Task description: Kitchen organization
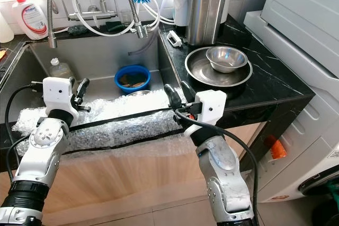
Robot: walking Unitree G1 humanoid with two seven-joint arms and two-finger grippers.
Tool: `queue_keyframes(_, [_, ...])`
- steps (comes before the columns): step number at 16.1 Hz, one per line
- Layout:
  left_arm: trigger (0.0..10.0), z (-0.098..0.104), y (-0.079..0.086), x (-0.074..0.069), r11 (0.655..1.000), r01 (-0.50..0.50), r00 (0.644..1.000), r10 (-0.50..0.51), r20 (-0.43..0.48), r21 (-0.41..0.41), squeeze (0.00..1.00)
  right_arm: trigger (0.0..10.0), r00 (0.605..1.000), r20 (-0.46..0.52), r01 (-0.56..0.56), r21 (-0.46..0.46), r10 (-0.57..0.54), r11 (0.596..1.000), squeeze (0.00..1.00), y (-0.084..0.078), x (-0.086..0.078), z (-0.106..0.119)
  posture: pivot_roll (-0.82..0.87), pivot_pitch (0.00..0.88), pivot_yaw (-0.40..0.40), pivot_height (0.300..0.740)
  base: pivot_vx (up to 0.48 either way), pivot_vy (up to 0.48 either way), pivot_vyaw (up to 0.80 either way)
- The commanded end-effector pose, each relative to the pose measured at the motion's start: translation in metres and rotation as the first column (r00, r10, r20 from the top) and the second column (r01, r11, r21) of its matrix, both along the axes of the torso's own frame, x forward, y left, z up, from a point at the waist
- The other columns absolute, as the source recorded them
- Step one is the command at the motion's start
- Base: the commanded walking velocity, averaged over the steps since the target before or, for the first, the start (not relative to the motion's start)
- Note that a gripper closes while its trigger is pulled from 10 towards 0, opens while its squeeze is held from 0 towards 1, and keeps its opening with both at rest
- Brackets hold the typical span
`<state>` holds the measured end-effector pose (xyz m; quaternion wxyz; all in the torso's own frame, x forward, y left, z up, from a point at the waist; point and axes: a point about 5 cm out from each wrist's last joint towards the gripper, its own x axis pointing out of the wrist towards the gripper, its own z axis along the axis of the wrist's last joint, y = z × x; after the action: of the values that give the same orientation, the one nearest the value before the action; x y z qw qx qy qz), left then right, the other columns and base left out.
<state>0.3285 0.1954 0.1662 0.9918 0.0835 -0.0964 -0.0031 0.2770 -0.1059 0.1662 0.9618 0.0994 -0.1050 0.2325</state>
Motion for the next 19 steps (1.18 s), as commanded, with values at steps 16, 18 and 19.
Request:
queue_keyframes(16, [10.0, 0.029, 0.053, -0.063, 0.977, -0.144, 0.978, 0.116, 0.174, 0.156, 0.00, 10.0, 0.988, 0.070, 0.142, -0.041, -0.139, 0.989, 0.00, -0.030, 0.007, 0.015, -0.08, 0.000, 0.023, 0.740, 0.000, 0.000, 0.00])
queue_keyframes(18, [10.0, 0.027, 0.051, -0.067, 0.978, -0.153, 0.977, 0.128, 0.172, 0.139, 0.00, 10.0, 0.986, 0.065, 0.155, -0.041, -0.152, 0.987, 0.00, -0.032, 0.008, 0.014, -0.08, 0.000, 0.014, 0.740, 0.000, 0.000, 0.00])
queue_keyframes(19, [10.0, 0.027, 0.050, -0.068, 0.979, -0.156, 0.976, 0.133, 0.174, 0.127, 0.00, 10.0, 0.986, 0.063, 0.159, -0.042, -0.156, 0.986, 0.00, -0.032, 0.008, 0.013, -0.08, 0.000, 0.013, 0.740, 0.000, 0.000, 0.00])
